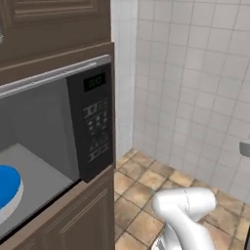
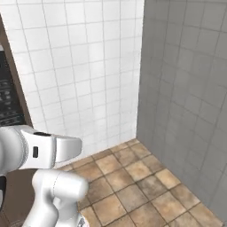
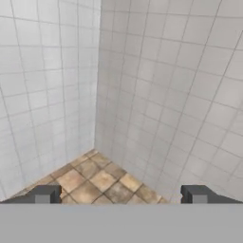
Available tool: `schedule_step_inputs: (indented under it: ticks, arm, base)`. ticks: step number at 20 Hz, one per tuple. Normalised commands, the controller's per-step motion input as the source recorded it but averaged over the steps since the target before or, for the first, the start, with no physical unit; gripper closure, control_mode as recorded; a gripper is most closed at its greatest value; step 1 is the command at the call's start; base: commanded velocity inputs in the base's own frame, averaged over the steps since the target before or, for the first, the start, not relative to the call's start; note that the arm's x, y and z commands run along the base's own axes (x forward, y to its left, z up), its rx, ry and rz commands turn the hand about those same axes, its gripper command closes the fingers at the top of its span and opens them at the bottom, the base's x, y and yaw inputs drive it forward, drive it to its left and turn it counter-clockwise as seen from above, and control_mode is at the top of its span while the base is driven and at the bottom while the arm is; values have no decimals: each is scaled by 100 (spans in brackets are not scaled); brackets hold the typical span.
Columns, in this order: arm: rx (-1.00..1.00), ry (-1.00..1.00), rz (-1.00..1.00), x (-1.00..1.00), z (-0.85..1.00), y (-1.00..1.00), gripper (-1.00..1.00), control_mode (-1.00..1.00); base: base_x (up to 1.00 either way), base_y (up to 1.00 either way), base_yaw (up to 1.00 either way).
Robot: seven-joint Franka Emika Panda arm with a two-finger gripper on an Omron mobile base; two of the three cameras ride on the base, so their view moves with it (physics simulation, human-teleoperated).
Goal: Pick the potato from the counter and place it in the microwave. Then turn on the microwave.
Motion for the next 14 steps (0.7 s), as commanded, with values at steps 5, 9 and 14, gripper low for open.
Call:
schedule_step_inputs:
  ticks: [5, 9, 14]
  arm:
    - [0, 0, 0, 0, 0, 0, -100, 100]
    - [0, 0, 0, 0, 0, 0, -100, 100]
    - [0, 0, 0, 0, 0, 0, -100, 100]
  base:
    - [41, -63, -31]
    - [41, -70, -32]
    - [33, -75, -38]
